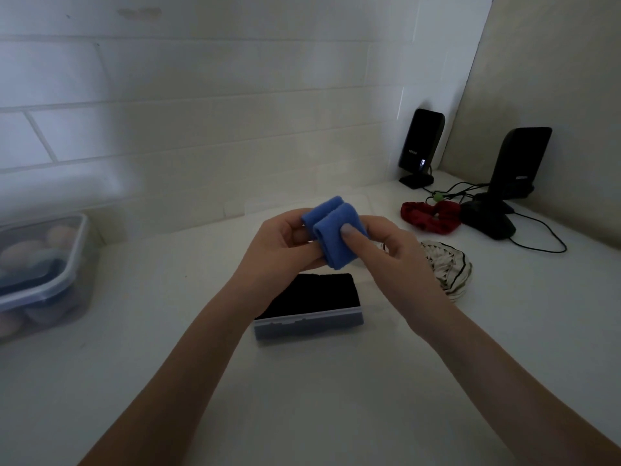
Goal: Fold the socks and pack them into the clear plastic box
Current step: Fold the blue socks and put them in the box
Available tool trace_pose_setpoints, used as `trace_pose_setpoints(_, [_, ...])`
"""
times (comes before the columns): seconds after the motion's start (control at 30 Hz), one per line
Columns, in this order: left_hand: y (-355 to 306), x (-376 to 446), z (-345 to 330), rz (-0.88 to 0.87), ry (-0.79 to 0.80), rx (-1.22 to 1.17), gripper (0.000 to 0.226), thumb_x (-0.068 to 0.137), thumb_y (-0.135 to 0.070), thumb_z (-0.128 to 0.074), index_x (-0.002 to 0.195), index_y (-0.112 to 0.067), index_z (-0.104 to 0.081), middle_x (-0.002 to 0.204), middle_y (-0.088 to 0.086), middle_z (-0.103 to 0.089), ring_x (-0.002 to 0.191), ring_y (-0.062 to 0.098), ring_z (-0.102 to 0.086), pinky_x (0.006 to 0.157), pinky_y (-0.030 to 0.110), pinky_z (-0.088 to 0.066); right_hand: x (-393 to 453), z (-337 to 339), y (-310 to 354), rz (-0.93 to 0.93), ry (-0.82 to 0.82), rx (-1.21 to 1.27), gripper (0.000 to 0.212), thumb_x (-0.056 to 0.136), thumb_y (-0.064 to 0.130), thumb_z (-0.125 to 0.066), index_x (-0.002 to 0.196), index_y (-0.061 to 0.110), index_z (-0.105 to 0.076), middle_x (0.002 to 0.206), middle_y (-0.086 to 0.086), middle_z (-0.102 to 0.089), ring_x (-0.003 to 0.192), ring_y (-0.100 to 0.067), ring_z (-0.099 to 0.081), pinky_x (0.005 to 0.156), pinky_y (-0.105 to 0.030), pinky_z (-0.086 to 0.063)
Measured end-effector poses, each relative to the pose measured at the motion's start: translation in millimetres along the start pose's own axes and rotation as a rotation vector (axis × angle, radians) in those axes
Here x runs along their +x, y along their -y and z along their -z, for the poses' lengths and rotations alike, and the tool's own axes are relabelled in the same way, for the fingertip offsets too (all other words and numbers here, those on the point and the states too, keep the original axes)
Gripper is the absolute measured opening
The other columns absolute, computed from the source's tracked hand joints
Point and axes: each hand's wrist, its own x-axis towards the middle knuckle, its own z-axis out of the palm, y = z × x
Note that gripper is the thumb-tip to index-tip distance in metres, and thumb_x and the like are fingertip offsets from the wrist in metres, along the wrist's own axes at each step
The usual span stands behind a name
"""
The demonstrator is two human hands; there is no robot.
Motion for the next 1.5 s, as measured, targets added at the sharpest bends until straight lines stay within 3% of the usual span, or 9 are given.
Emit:
trace_pose_setpoints(0.23, [0,-1,-1,-0.084,-0.037,0.231,0.042,0.074,0.006,-0.07,0.094,-0.031,-0.063,0.086,-0.008,-0.073,0.078,0.008,-0.072,0.068,0.017,-0.054,-1,-4,-6,-0.001,-0.043,-0.004,0.026,0.088,0.029,-0.06,0.083,0.005,-0.069,0.086,-0.007,-0.066,0.086,-0.015,-0.059,0.067,-0.013,-0.044])
trace_pose_setpoints(0.4, [-1,-3,-5,-0.099,-0.027,0.252,0.037,0.077,0.006,-0.068,0.094,-0.027,-0.064,0.089,-0.004,-0.072,0.082,0.009,-0.071,0.07,0.015,-0.053,-2,-6,-7,0.059,-0.138,-0.095,0.032,0.086,0.032,-0.06,0.084,0.001,-0.068,0.091,-0.012,-0.064,0.088,-0.023,-0.059,0.07,-0.038,-0.049])
trace_pose_setpoints(0.53, [-4,-5,-5,-0.105,-0.007,0.207,0.041,0.079,0.01,-0.063,0.093,-0.029,-0.064,0.079,-0.011,-0.074,0.079,0.006,-0.071,0.068,0.013,-0.053,-4,-6,-2,0.08,-0.175,-0.138,0.033,0.078,0.043,-0.06,0.079,0.011,-0.064,0.084,0.001,-0.058,0.074,-0.005,-0.054,0.057,-0.015,-0.044])
trace_pose_setpoints(0.67, [-6,-7,-5,-0.035,0.075,0.08,0.032,0.077,-0.002,-0.064,0.1,-0.025,-0.064,0.085,-0.008,-0.075,0.086,0.01,-0.071,0.073,0.018,-0.054,-3,-2,-2,0.033,-0.196,-0.016,0.024,0.078,0.031,-0.069,0.092,0.024,-0.05,0.08,0.011,-0.055,0.067,0.008,-0.055,0.056,-0.009,-0.045])
trace_pose_setpoints(0.8, [-3,-7,-9,-0.039,0.041,0.243,0.04,0.079,-0.009,-0.07,0.11,-0.03,-0.054,0.099,-0.005,-0.072,0.087,0.005,-0.07,0.072,0.016,-0.054,3,11,0,-0.023,0.03,-0.025,0.037,0.08,0.025,-0.068,0.114,0.03,-0.055,0.097,0.007,-0.061,0.079,0.007,-0.058,0.067,-0.014,-0.051])
trace_pose_setpoints(0.97, [5,-9,-14,-0.019,0.136,0.418,0.068,0.082,-0.004,-0.067,0.134,-0.024,-0.029,0.092,0.012,-0.072,0.084,0.019,-0.071,0.08,0.037,-0.058,10,31,7,0.058,0.264,-0.121,0.018,0.083,0.023,-0.067,0.096,0.034,-0.067,0.096,0.012,-0.067,0.086,-0.003,-0.062,0.074,-0.02,-0.052])
trace_pose_setpoints(1.07, [7,-9,-16,0.001,0.163,0.35,0.079,0.081,-0.001,-0.066,0.14,-0.029,-0.022,0.094,0.016,-0.072,0.087,0.02,-0.071,0.082,0.036,-0.057,11,37,8,0.119,0.328,-0.188,0.017,0.082,0.019,-0.068,0.095,0.029,-0.068,0.096,0.009,-0.07,0.089,-0.011,-0.065,0.079,-0.026,-0.053])
trace_pose_setpoints(1.3, [0,-5,-5,-0.19,0.048,0.625,0.033,0.074,-0.018,-0.075,0.1,-0.03,-0.061,0.092,-0.015,-0.066,0.078,0.003,-0.061,0.064,0.013,-0.05,23,63,-1,0.026,0.187,-0.253,0.017,0.08,0.006,-0.069,0.079,0.023,-0.066,0.078,0.006,-0.067,0.06,0.001,-0.061,0.054,-0.011,-0.048])
trace_pose_setpoints(1.5, [13,-3,-4,-0.11,0.29,0.889,0.025,0.073,-0.008,-0.075,0.095,-0.02,-0.07,0.089,-0.006,-0.068,0.076,0.004,-0.061,0.068,0.007,-0.048,20,64,-8,-0.019,0.352,-0.534,0.017,0.082,0.013,-0.067,0.082,0.03,-0.064,0.089,0.007,-0.067,0.084,-0.01,-0.062,0.074,-0.024,-0.051])
